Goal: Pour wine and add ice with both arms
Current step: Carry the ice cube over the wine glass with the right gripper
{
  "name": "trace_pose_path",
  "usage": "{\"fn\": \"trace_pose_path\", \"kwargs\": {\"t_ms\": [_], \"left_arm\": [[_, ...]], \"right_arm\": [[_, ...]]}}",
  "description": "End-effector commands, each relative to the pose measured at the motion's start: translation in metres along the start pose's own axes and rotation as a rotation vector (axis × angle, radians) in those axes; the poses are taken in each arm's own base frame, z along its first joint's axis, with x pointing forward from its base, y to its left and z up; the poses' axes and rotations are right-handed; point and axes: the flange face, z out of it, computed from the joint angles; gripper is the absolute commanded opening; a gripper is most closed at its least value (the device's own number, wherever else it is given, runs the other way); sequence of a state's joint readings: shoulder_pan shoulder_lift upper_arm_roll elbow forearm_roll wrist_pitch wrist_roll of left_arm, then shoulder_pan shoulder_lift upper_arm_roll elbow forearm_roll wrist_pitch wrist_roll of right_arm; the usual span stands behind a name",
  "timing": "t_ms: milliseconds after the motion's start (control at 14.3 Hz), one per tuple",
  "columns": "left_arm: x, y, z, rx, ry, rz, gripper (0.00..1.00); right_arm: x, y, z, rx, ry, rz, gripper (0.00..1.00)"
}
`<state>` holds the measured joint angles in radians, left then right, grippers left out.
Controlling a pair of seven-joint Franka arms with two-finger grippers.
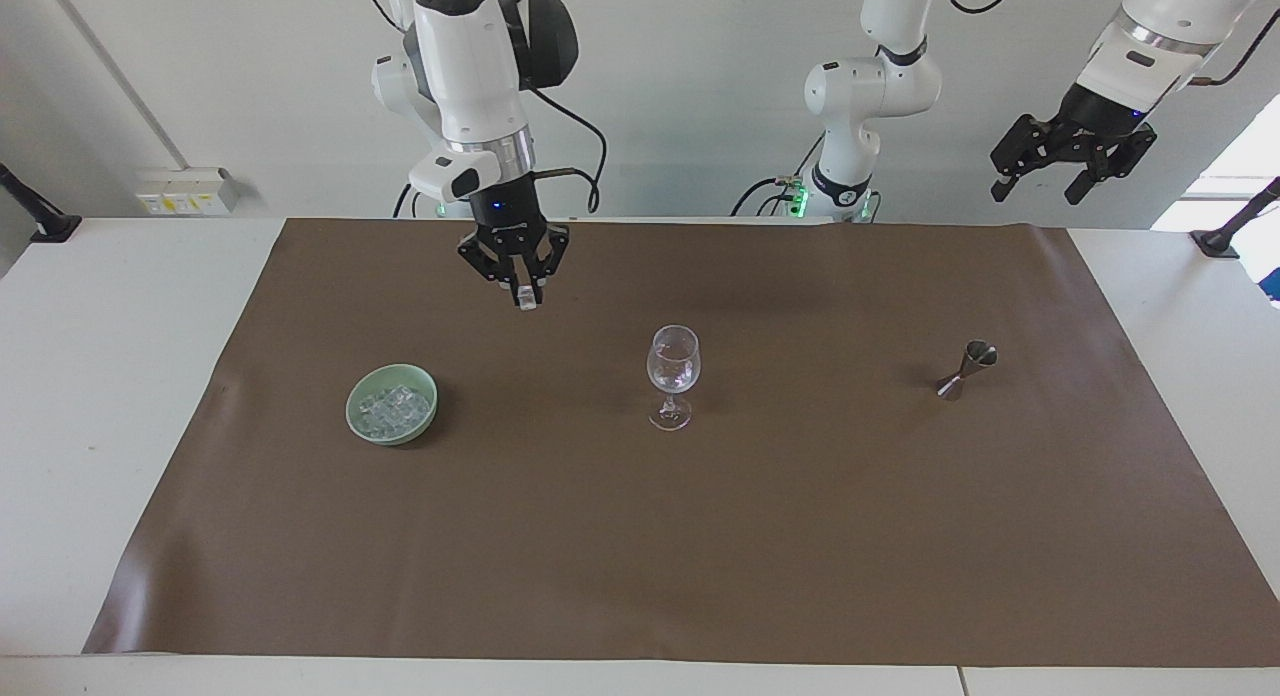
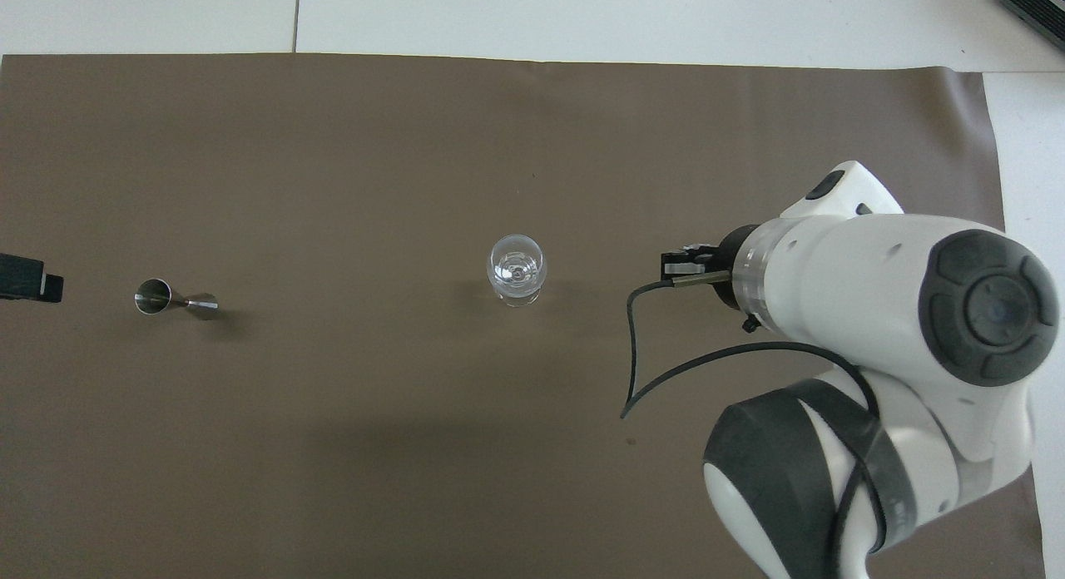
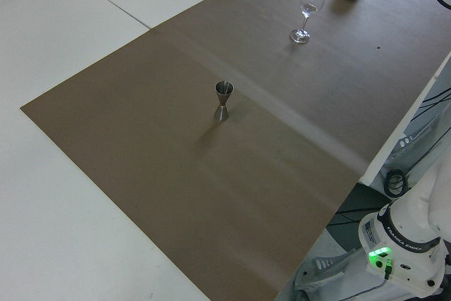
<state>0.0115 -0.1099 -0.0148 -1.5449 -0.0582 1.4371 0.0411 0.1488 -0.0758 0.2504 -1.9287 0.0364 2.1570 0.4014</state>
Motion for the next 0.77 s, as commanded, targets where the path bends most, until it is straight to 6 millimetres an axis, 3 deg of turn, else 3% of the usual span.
{"fn": "trace_pose_path", "kwargs": {"t_ms": [0, 140, 279, 559, 699], "left_arm": [[0.005, 0.006, -0.003, 0.016, -0.004, 0.029, 1.00], [0.015, -0.004, 0.007, 0.028, -0.057, 0.012, 1.00], [0.019, -0.007, 0.000, 0.031, -0.040, 0.006, 1.00], [0.011, -0.007, 0.005, 0.025, -0.051, 0.008, 1.00], [0.011, -0.008, 0.006, 0.027, -0.052, 0.004, 1.00]], "right_arm": [[0.001, -0.033, 0.008, 0.071, 0.025, 0.098, 0.00], [0.003, -0.060, 0.009, 0.107, 0.034, 0.152, 0.00], [0.002, -0.088, 0.011, 0.140, 0.036, 0.204, 0.00], [0.002, -0.107, 0.020, 0.182, 0.071, 0.192, 0.00], [-0.001, -0.112, 0.035, 0.179, 0.056, 0.185, 0.00]]}}
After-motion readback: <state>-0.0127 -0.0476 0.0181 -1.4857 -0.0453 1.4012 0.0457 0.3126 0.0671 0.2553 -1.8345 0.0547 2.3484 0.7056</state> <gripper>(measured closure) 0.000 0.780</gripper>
